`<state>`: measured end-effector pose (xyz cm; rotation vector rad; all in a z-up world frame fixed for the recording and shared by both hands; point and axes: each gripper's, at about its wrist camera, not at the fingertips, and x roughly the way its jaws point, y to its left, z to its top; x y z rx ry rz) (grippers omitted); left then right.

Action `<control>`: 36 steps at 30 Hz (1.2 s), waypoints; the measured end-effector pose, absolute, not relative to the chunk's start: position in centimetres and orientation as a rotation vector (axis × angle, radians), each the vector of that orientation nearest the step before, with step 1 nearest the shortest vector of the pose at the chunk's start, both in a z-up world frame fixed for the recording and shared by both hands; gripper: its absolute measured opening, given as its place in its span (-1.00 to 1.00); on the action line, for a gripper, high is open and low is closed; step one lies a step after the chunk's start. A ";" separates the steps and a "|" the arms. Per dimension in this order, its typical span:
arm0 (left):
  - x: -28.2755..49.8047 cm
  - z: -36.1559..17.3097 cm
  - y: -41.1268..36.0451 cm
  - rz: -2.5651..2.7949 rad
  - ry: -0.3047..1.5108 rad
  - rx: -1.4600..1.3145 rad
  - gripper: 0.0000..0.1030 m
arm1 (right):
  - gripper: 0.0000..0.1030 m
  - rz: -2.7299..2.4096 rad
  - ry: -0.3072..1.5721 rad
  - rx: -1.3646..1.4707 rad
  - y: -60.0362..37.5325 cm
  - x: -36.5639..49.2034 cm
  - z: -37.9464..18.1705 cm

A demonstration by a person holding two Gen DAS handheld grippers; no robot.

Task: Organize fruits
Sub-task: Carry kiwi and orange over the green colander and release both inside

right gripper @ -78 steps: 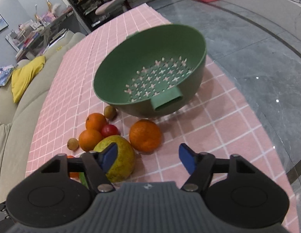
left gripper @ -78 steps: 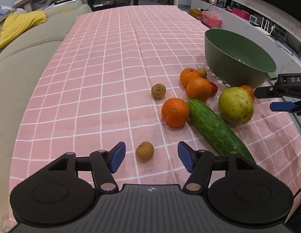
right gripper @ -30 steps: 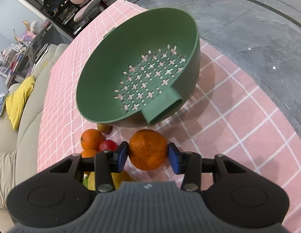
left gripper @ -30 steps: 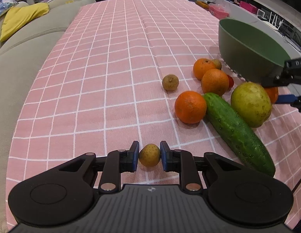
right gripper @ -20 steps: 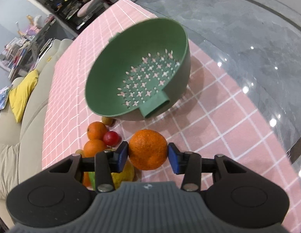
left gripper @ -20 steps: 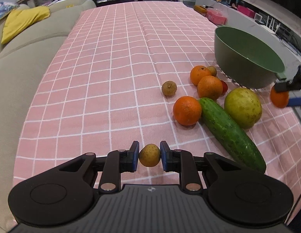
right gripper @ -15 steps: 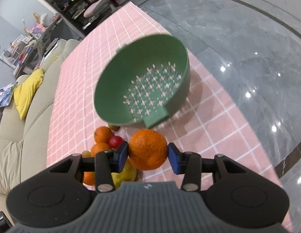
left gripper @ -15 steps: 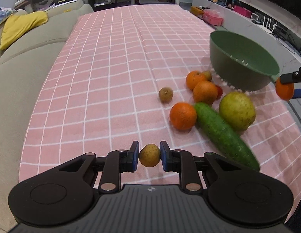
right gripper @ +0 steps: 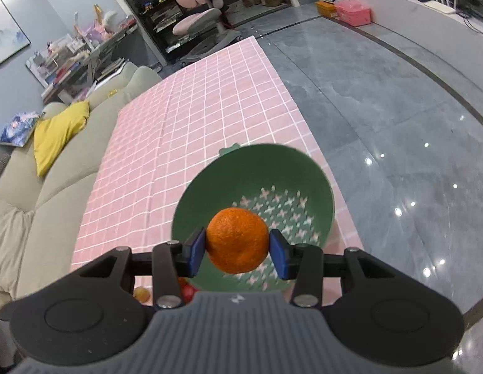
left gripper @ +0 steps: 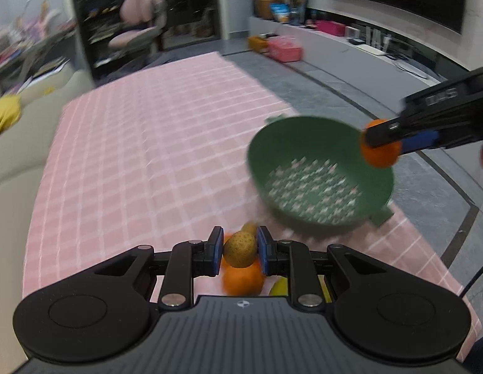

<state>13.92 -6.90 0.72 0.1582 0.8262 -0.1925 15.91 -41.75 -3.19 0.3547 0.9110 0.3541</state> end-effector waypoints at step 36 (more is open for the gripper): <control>24.5 -9.6 -15.4 -0.366 0.975 0.414 -0.49 | -0.18 0.605 1.088 0.108 -36.2 28.9 -13.9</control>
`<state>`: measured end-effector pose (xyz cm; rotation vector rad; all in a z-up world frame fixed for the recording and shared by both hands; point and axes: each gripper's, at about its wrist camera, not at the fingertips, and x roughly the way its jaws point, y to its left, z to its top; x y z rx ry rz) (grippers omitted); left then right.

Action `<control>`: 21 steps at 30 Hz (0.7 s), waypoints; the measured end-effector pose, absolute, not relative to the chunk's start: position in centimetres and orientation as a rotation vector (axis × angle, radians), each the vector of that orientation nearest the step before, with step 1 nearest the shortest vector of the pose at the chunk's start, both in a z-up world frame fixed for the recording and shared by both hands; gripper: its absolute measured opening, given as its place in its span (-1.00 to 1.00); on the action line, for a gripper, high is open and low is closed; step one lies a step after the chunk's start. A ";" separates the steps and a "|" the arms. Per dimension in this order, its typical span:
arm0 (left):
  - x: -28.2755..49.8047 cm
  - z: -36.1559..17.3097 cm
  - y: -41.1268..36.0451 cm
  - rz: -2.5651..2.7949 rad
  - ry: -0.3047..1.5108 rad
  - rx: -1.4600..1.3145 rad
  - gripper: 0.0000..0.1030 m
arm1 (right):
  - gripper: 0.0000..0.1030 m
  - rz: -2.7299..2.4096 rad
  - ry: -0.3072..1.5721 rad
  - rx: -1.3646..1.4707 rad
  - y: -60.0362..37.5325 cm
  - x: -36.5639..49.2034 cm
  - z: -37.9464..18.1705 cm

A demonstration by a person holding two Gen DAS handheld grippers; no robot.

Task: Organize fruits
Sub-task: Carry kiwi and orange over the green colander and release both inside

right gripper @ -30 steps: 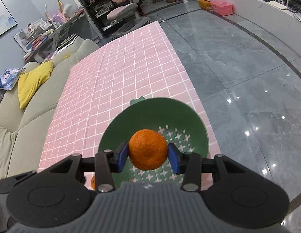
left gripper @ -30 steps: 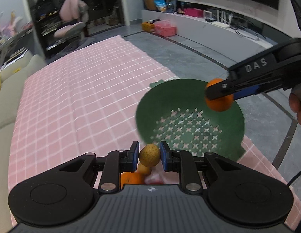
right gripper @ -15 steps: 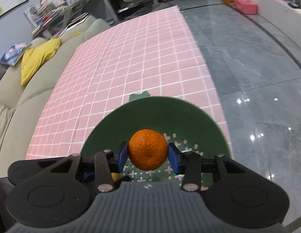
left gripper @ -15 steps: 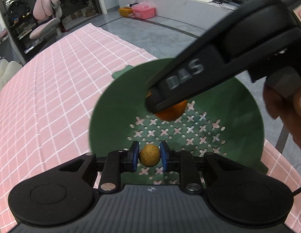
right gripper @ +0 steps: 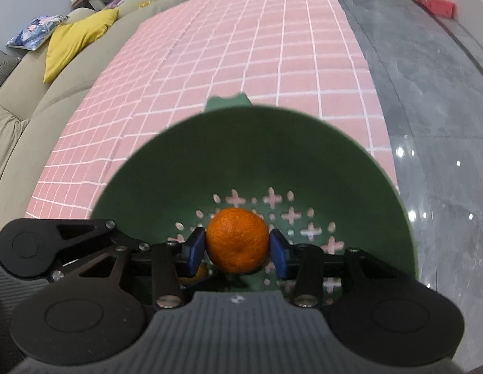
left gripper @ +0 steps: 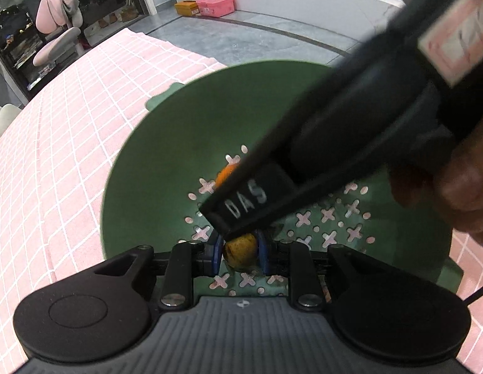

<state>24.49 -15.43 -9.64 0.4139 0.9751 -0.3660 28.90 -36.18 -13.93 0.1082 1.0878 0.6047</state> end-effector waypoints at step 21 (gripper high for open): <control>22.7 -2.2 -11.9 -0.255 0.898 0.239 0.52 | 0.06 0.571 0.952 0.182 -38.7 27.1 -8.4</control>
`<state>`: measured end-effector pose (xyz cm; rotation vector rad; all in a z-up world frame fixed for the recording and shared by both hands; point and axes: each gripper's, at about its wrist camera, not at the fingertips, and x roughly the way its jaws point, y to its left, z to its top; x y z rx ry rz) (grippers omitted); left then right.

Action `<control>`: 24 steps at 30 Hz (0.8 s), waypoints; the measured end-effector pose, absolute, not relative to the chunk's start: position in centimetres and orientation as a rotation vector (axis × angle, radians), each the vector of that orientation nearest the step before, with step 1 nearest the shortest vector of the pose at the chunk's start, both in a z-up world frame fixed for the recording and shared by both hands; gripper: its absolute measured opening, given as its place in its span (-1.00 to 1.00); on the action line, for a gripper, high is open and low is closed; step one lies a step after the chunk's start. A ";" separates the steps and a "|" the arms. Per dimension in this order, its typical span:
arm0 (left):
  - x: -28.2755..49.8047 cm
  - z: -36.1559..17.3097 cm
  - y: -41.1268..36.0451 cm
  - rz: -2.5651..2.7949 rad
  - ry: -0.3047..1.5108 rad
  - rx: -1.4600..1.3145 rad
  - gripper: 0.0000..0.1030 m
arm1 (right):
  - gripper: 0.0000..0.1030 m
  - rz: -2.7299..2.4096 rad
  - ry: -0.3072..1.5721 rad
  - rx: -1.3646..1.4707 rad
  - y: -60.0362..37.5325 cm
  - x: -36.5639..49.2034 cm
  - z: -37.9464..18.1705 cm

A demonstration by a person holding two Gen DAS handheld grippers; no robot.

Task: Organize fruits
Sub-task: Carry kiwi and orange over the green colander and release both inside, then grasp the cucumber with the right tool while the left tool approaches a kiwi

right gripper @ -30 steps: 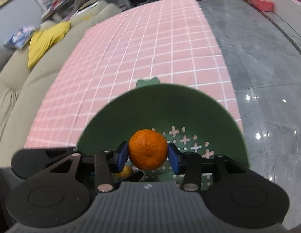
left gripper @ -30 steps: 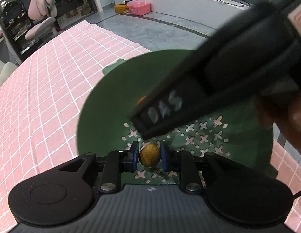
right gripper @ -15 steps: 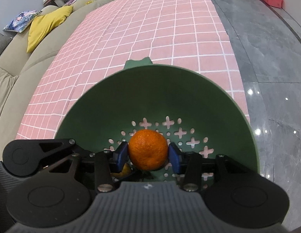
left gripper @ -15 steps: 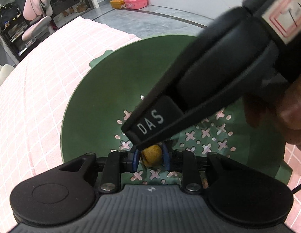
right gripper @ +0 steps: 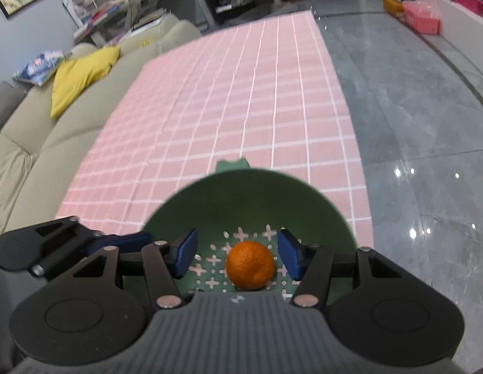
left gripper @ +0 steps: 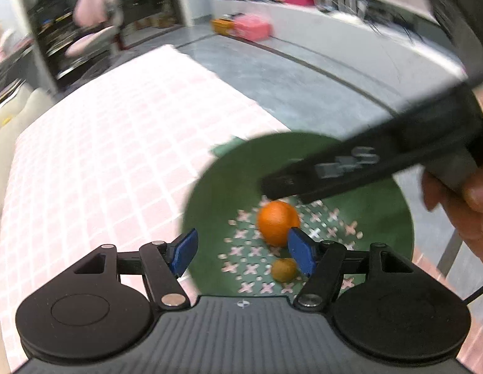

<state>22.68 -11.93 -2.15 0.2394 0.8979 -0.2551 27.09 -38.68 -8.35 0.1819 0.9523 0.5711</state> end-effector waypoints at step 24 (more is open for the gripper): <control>1.8 2.6 2.7 0.028 0.882 -0.010 0.59 | 0.11 0.471 0.857 0.060 -40.0 7.5 -4.5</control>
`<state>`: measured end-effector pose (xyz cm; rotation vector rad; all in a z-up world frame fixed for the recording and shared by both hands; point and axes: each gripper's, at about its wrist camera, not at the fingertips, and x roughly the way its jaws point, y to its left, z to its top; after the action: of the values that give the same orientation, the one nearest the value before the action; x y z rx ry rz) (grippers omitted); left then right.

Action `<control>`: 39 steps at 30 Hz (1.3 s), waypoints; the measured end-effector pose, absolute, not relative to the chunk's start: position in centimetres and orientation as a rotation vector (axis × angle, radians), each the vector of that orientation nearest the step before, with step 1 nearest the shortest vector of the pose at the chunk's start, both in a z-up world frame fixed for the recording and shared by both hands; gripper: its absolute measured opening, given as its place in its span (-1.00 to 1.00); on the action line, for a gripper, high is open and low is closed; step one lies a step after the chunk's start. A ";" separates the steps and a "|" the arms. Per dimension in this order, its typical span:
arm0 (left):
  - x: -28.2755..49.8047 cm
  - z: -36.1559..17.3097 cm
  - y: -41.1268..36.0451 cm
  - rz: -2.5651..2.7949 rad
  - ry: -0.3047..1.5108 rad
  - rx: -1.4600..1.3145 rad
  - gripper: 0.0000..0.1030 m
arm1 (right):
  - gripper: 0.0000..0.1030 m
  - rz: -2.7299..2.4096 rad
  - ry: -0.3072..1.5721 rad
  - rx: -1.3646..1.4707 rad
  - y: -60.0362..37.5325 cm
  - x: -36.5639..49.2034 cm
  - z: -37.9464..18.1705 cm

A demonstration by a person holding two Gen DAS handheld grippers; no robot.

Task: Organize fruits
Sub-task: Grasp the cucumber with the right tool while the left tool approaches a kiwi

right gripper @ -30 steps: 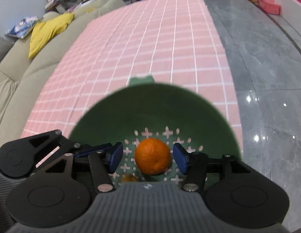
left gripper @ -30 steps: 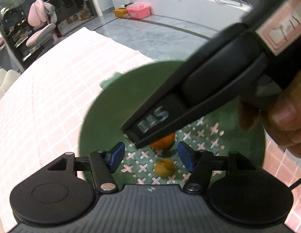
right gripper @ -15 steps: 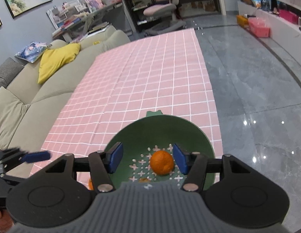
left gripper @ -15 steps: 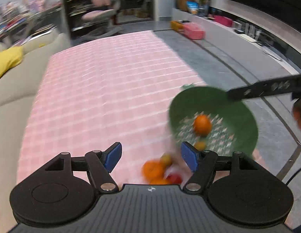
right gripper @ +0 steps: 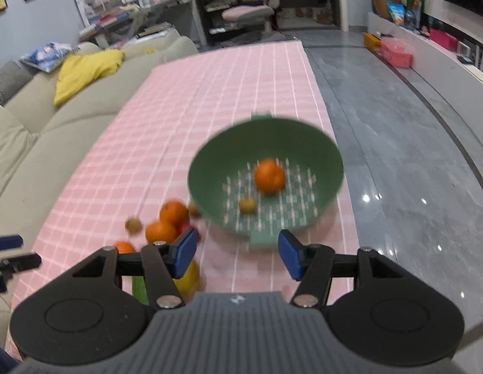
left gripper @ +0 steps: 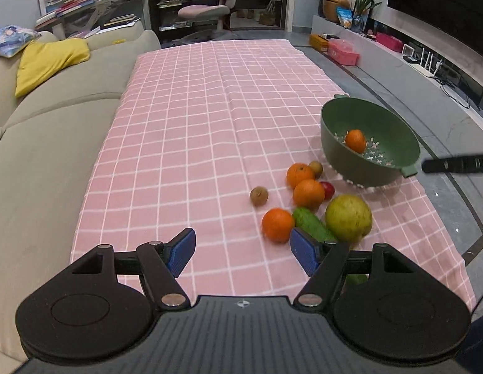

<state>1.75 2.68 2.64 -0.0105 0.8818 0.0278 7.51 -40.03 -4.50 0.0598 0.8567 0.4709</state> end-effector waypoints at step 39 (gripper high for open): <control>7.8 -4.4 4.7 0.000 0.951 -0.056 0.51 | -0.30 0.682 1.111 -0.144 -28.3 3.2 -14.1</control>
<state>7.79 4.66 -4.44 -0.0558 0.9511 0.0005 3.24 -28.31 -14.07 -0.1444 1.1110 0.6817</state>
